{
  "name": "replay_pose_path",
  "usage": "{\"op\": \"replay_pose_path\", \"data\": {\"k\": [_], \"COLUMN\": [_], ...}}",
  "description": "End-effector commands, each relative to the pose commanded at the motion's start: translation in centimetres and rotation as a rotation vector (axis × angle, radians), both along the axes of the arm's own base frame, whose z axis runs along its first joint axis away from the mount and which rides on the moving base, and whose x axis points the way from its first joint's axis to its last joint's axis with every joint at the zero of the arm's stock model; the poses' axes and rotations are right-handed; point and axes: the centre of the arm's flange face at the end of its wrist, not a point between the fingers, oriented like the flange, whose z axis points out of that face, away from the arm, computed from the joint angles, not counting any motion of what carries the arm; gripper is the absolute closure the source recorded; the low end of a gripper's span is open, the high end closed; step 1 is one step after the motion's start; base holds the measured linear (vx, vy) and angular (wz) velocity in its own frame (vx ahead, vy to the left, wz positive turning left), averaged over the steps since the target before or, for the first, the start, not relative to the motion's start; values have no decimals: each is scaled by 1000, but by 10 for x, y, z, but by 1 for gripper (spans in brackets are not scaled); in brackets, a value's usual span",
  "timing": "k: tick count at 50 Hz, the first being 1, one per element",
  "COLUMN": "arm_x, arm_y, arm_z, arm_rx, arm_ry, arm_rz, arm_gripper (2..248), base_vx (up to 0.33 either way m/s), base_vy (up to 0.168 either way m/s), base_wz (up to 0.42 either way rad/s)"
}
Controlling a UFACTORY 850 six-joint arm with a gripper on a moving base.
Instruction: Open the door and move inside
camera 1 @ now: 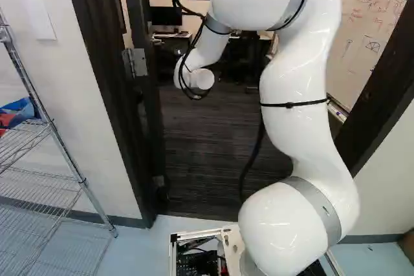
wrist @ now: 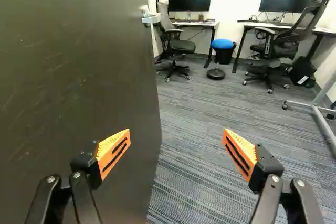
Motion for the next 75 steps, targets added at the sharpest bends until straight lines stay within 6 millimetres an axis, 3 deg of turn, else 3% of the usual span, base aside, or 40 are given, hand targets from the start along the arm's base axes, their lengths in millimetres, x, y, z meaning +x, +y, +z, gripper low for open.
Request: {"op": "replay_pose_path", "data": {"k": [75], "arm_x": [-134], "arm_y": [-83], "arm_z": [11], "arm_rx": [-62], "arm_ry": [50], "arm_rz": [-26], "arm_gripper": [3], "base_vx": [0], "base_vy": [0], "base_wz": [0]}}
